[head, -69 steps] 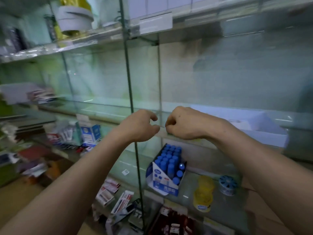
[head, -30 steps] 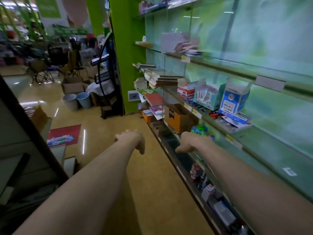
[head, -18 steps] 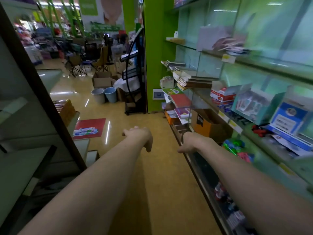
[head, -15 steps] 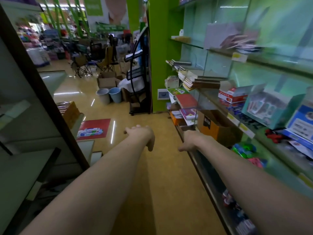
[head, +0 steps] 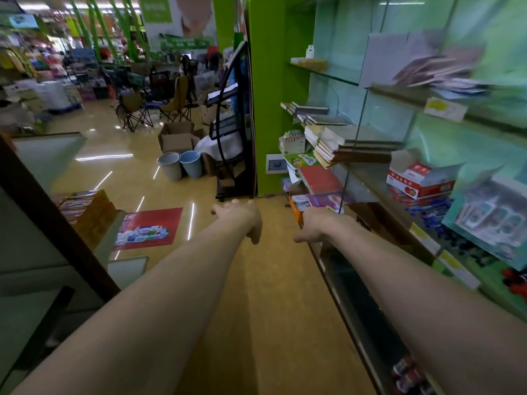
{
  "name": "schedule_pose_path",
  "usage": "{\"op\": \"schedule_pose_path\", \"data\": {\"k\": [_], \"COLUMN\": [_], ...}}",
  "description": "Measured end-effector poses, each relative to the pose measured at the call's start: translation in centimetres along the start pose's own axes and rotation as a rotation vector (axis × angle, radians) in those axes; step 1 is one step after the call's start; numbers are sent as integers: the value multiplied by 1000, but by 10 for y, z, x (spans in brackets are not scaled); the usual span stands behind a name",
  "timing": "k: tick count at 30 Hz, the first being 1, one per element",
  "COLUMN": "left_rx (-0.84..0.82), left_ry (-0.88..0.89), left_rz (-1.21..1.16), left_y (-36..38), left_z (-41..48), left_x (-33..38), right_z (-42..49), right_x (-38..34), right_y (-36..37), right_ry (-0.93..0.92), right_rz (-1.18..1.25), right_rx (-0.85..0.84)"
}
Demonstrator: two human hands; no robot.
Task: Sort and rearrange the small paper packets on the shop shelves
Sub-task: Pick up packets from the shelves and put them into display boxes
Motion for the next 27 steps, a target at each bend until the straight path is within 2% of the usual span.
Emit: {"op": "schedule_pose_path", "data": {"k": [13, 19, 22, 27], "left_rx": [122, 217, 315, 450], "left_ry": [139, 290, 397, 582], "left_rz": [10, 14, -11, -140], "left_y": [-80, -130, -164, -224], "left_z": [100, 152, 167, 172], "left_x": [60, 77, 80, 81], "right_z": [73, 107, 113, 109], "right_x": [26, 27, 19, 1], "right_y": [-84, -128, -157, -210], "right_ry": [115, 233, 264, 334], "right_rz": [13, 8, -63, -153], "right_rx": [214, 316, 385, 543]}}
Point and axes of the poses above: each hand's wrist, its own z-axis towards the middle knuckle, its own y-axis out of the palm, x = y × z, the point moved 4 cm from there along z, towards the middle knuckle, and after that the axes turned 15 degrees about -y, right-handed, at the moved point
